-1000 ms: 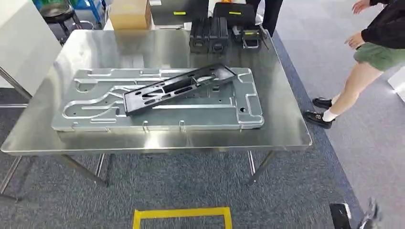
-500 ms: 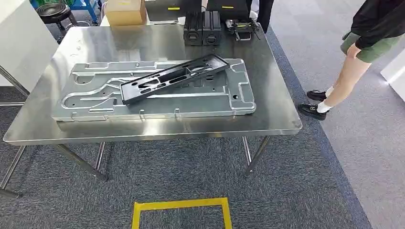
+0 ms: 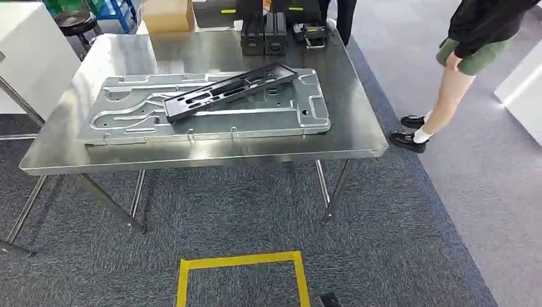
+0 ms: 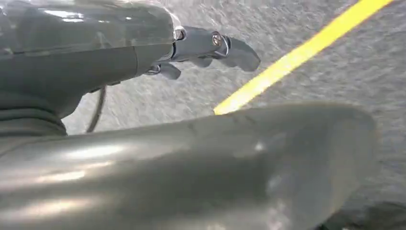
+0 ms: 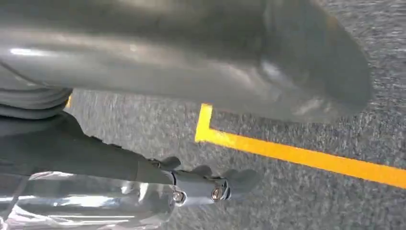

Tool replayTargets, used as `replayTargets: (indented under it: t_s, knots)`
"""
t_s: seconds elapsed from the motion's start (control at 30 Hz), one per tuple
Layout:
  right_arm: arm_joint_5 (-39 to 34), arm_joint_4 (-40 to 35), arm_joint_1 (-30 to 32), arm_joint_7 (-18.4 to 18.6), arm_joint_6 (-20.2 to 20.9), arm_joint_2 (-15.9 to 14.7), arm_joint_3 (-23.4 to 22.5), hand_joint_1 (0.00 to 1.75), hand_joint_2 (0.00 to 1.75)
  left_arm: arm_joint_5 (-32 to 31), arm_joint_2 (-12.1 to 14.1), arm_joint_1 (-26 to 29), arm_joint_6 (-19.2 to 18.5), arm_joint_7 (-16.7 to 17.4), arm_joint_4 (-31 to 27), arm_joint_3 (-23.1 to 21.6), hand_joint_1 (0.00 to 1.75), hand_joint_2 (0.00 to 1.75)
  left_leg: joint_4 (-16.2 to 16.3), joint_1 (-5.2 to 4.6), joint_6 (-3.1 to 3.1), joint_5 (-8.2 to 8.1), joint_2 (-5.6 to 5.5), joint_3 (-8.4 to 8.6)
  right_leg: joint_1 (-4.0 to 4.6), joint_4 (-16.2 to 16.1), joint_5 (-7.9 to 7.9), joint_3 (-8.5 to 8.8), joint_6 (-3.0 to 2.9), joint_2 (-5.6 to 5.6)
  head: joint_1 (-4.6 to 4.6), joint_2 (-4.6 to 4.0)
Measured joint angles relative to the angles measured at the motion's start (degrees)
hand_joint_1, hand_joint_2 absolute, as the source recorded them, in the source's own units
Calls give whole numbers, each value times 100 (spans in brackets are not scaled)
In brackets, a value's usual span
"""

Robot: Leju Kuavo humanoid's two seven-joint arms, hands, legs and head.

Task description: Take the parts from the cabinet and place them on the table.

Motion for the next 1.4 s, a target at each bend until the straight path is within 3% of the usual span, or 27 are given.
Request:
replayTargets:
  t_s: [0.03, 0.13, 0.17, 0.2, 0.27, 0.3, 0.33, 0.4, 0.43, 0.53, 0.57, 0.67, 0.7, 0.77, 0.83, 0.87, 0.9, 0.93, 1.03, 1.07, 1.13, 1.2, 1.23, 1.27, 1.33, 1.37, 1.4]
  knots:
    - [-42, 13, 25, 20, 2, -4, 2, 0, 0, 0, 9, 55, -18, 55, 6, -5, 0, 0, -41, 72, 64, 108, 71, -61, -2, -33, 38, -22, 35, 52, 2, -2]
    - [-79, 35, 80, 64, 11, -2, 0, 0, 0, 4, 68, 159, -90, 256, 4, -5, 0, 0, -28, 57, 163, 344, 244, -352, -48, 864, -1203, -279, 125, -90, 0, -2]
    - [-79, 37, 91, 61, 7, 0, 0, 0, 0, 4, 81, 195, -131, 337, 4, -5, 0, 0, -17, 53, 159, 420, 287, -464, -53, 1328, -1496, -362, 157, -99, 2, -2]
    - [-75, 44, 98, 57, -6, 7, 2, 0, 0, 9, 86, 228, -158, 392, 4, -5, 0, 0, 5, 50, 146, 505, 319, -580, -57, 1777, -1602, -416, 182, -110, 0, -2]
    - [-24, 50, 113, 59, -59, 9, 6, 0, 0, 39, 101, 246, -171, 403, 4, -2, 0, 0, 88, 50, 115, 656, 383, -865, -71, 2099, -1170, -261, 200, -124, 0, -2]
    - [1, 50, 127, 68, -85, 7, 11, 0, 0, 39, 109, 244, -160, 366, 4, -4, 0, 0, 138, 50, 100, 719, 396, -1003, -79, 1908, -931, -9, 193, -125, 0, -2]
    - [17, 50, 132, 94, -100, 7, 17, 0, 0, 42, 112, 242, -138, 313, 4, -2, 0, 0, 184, 50, 83, 771, 397, -1120, -83, 1534, -872, 345, 179, -127, 0, -2]
    - [65, 50, 125, 140, -133, 7, 35, 0, 0, 39, 118, 228, -70, 127, 0, -2, 0, 0, 286, 18, 25, 854, 385, -1233, -39, 253, -1311, 1404, 114, -151, 2, -2]
    - [85, 52, 125, 160, -149, 7, 46, 0, 0, 33, 116, 234, -44, 19, 2, -2, 0, 0, 305, 17, -11, 918, 392, -1268, -43, -158, -1544, 1582, 55, -154, 0, -2]
    - [113, 65, 181, 219, -212, 2, 68, 0, 0, -9, 114, 220, -24, -135, 2, -5, 0, 0, 272, 41, -129, 1092, 386, -1349, -39, -104, -1369, 1413, -90, -155, 2, -2]
    - [113, 68, 179, 223, -240, 2, 70, 0, 0, -15, 114, 211, -24, -137, 2, -5, 0, 0, 354, 78, -155, 899, 322, -1393, -40, -101, -1297, 1340, -139, -202, -2, -2]
    - [89, 68, 213, 219, -306, -11, 70, 0, 0, -59, 114, 230, -83, -113, 2, -11, 0, 0, 1421, 77, -198, -223, 237, -1655, -10, -78, -1048, 1015, -219, -179, -2, -2]
    - [65, 68, 217, 180, -336, -13, 70, 0, 0, -70, 114, 224, -116, -80, 2, -18, 0, 0, 1819, 76, -204, -350, 232, -1709, 2, -52, -962, 886, -217, -176, -2, -2]
    - [61, 68, 229, 105, -352, -20, 70, 0, 0, -77, 101, 215, -175, -37, 2, -31, 0, 0, 2113, 77, -201, -18, 231, -1598, 8, 27, -817, 618, -198, -177, -2, -2]
    - [74, 68, 229, 105, -356, -57, 70, 0, 0, -22, 88, 212, -188, -6, 2, -33, 0, 0, 1623, 77, -177, 443, 227, -1077, 5, 141, -692, 346, -162, -174, -2, -2]
    - [98, 68, 215, 107, -356, -77, 70, 0, 0, 20, 75, 199, -184, -8, 2, -31, 0, 0, 1063, 78, -146, 357, 214, -622, 4, 204, -631, 250, -135, -160, -2, -2]
    - [122, 63, 208, 109, -356, -92, 72, 0, 0, 46, 64, 179, -173, -13, 2, -31, 0, 0, 477, 52, -114, 29, 184, -218, 28, 246, -592, 185, -99, -148, -4, -2]
    - [135, 63, 200, 109, -356, -103, 79, 0, 0, 59, 50, 164, -157, -30, 2, -29, 0, 0, 102, 39, -50, -139, 182, -88, 27, 268, -539, 169, -61, -150, -2, -2]
    - [161, 63, 213, 109, -361, -147, 79, 0, 0, 114, 15, 181, -140, -48, 4, -13, 0, 0, 144, 11, 90, 51, 195, -229, 14, 160, -293, 144, 68, -154, 2, -2]
    - [177, 63, 197, 107, -374, -173, 83, 0, 0, 127, -13, 159, -136, -85, 13, 4, 0, 0, 127, 36, 144, 156, 250, -314, -38, 224, -442, 86, 94, -144, -2, -2]
    - [188, 63, 214, 101, -391, -206, 89, 0, 0, 135, -55, 153, -120, -138, 13, 17, 0, 0, 127, 30, 212, 329, 253, -533, -40, 785, -1266, -87, 122, -147, -2, -2]
    - [190, 63, 213, 83, -398, -249, 94, 0, 0, 118, -92, 158, -120, -170, 13, 20, 0, 0, 135, 11, 218, 503, 264, -763, -40, 1647, -1791, -238, 160, -147, -2, -2]
    - [190, 63, 213, 79, -398, -267, 96, 0, 0, 116, -109, 159, -118, -172, 13, 22, 0, 0, 147, 0, 211, 600, 276, -880, -40, 1975, -1754, -239, 167, -148, -2, -2]
    - [190, 66, 217, 68, -398, -282, 100, 0, 0, 116, -122, 158, -120, -175, 13, 24, 0, 0, 162, -4, 207, 685, 286, -1007, -39, 2062, -1553, -147, 163, -148, -2, -2]
    - [190, 63, 213, 42, -398, -299, 109, 0, 0, 116, -129, 153, -118, -175, 13, 26, 0, 0, 198, -25, 189, 851, 291, -1260, -31, 1595, -1108, 385, 101, -148, -2, -2]
    - [190, 59, 201, 40, -402, -313, 111, 0, 175, 116, -135, 150, -120, -175, 13, 28, 0, 0, 207, -33, 178, 925, 289, -1345, -19, 1132, -1126, 774, 52, -148, -2, -2]
    - [190, 46, 177, 37, -417, -332, 116, 0, 175, 111, -151, 134, -118, -175, 13, 30, 0, 0, 232, -44, 154, 988, 285, -1378, 20, 517, -1375, 1294, -7, -151, -4, -2]
